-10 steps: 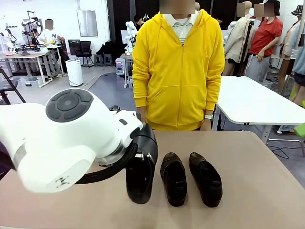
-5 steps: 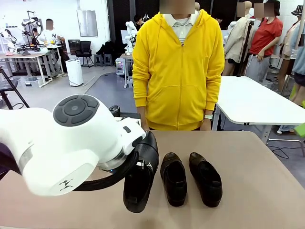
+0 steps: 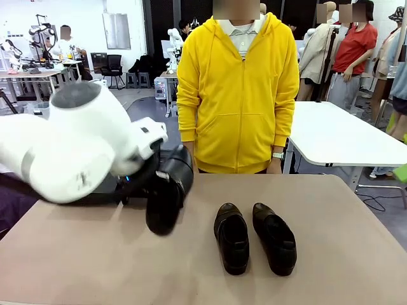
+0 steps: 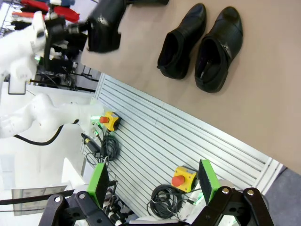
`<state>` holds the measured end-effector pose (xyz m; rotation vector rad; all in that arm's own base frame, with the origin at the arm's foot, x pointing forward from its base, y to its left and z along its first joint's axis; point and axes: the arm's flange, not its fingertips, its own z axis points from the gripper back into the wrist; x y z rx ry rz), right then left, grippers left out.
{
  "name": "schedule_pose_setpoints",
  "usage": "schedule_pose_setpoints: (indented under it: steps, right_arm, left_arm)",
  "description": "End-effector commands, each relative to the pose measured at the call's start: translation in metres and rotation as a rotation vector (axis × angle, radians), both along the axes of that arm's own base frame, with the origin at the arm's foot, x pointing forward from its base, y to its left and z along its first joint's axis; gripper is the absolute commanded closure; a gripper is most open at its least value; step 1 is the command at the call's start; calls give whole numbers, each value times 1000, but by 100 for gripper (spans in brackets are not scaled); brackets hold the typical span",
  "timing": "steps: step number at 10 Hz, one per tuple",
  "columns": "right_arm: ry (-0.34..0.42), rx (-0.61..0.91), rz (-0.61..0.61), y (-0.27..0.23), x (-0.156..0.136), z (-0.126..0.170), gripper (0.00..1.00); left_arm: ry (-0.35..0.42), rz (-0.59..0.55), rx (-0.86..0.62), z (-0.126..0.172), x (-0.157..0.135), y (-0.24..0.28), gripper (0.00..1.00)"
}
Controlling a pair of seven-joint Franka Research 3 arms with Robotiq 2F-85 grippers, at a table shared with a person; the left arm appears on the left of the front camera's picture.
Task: Organize the shoes by placing them on the stand.
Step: Place the Shoe from the middle of the table onto the Shoes Stand.
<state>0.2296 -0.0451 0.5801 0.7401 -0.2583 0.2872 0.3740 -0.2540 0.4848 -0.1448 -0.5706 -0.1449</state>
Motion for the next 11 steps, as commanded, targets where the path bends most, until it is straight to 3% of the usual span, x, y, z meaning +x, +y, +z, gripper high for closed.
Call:
schedule_pose_setpoints:
  steps: [1,3,4,5,7,10,11]
  right_arm:
    - [9,14,-5,1,-1,4,0]
    - [9,14,-5,1,-1,4,0]
    - [9,14,-5,1,-1,4,0]
    - [9,14,-5,1,-1,4,0]
    - [9,14,-5,1,-1,4,0]
    - [9,14,-5,1,-1,4,0]
    - [9,14,-5,1,-1,4,0]
  left_arm:
    - [56,25,-41,18,71,13,100]
    - [59,83,-53,29,131,35,100]
    - [88,57,-82,34,159,42,100]
    - [108,73,-64,33,176,41,100]
    - [147,63,-63,26,192,34,100]
    - [116,76,-42,19,208,32,100]
    - [177,57,-114,18,208,27,100]
